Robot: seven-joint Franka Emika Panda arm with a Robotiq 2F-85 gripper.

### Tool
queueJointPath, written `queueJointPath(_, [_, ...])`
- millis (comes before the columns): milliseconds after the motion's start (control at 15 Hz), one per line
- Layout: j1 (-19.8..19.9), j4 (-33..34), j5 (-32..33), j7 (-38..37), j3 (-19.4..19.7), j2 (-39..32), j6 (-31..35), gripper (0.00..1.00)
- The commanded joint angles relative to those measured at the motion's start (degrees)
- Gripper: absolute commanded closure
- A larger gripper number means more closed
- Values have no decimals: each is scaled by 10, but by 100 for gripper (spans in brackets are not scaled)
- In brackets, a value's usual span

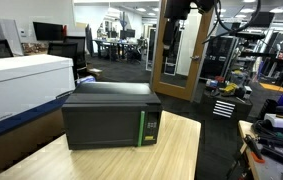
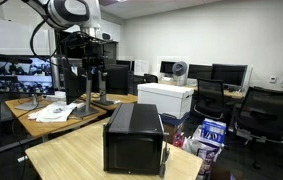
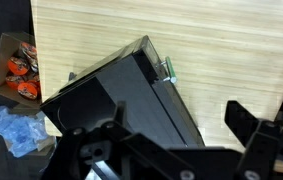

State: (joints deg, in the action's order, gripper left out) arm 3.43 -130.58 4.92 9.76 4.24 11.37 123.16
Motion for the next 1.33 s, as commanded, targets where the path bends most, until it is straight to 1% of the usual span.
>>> queueJointPath(0, [-1,1,0,0,1,0,-1,0])
queueJointPath(467, [1,2,4,-1,1,-3,-7,0])
queueJointPath(800, [-12,-36,37,14,-15,-10,13,0])
queueJointPath(1000, [-28,-61,35,41,-23,-19,47,0])
queueJointPath(1133, [-37,-72,31,61,-27,-25,55,0])
queueJointPath(1267, [-44,-85,57,75,-35,-33,59,0])
